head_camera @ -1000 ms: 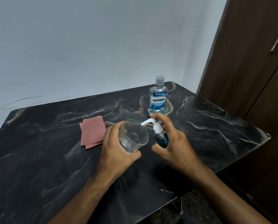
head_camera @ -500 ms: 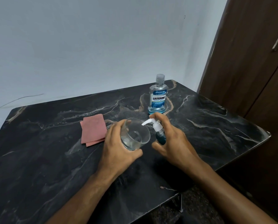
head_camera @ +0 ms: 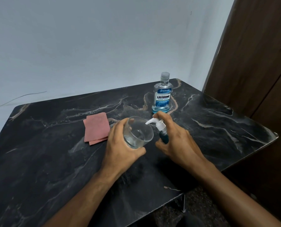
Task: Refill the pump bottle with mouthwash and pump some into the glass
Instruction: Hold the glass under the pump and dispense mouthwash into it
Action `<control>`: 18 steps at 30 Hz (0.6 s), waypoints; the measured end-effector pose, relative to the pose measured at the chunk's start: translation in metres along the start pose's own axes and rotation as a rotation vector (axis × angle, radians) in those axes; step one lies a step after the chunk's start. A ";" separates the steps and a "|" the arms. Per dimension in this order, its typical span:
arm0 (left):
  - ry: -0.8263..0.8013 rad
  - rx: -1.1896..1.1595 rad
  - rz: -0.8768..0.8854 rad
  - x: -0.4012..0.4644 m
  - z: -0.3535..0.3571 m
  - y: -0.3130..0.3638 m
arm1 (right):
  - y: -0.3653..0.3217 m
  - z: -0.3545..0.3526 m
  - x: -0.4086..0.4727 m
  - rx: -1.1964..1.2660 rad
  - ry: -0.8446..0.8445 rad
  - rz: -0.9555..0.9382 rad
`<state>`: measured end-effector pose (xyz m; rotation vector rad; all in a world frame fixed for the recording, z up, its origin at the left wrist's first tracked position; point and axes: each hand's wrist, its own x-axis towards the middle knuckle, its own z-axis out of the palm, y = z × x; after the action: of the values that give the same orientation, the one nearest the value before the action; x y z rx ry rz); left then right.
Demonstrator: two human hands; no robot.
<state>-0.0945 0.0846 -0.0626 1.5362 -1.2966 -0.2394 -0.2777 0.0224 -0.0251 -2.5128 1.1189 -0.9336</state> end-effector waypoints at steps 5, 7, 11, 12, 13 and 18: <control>0.002 0.003 0.002 0.001 -0.001 0.001 | -0.002 -0.002 0.000 0.011 -0.014 -0.021; -0.001 0.003 0.000 0.001 -0.001 0.001 | -0.002 -0.003 0.000 0.000 -0.018 -0.021; -0.001 -0.004 -0.012 0.001 -0.001 0.000 | -0.001 -0.003 -0.002 -0.024 -0.011 -0.006; 0.001 -0.005 -0.012 0.001 -0.001 0.000 | -0.001 -0.003 -0.002 -0.026 -0.013 -0.005; 0.003 -0.007 -0.011 0.001 -0.001 0.000 | -0.002 -0.003 -0.002 -0.025 -0.015 -0.005; 0.012 -0.012 -0.007 0.001 -0.001 0.001 | -0.007 -0.006 -0.001 -0.004 -0.020 -0.020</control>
<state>-0.0935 0.0848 -0.0609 1.5303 -1.2785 -0.2420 -0.2781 0.0281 -0.0175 -2.5357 1.0926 -0.9101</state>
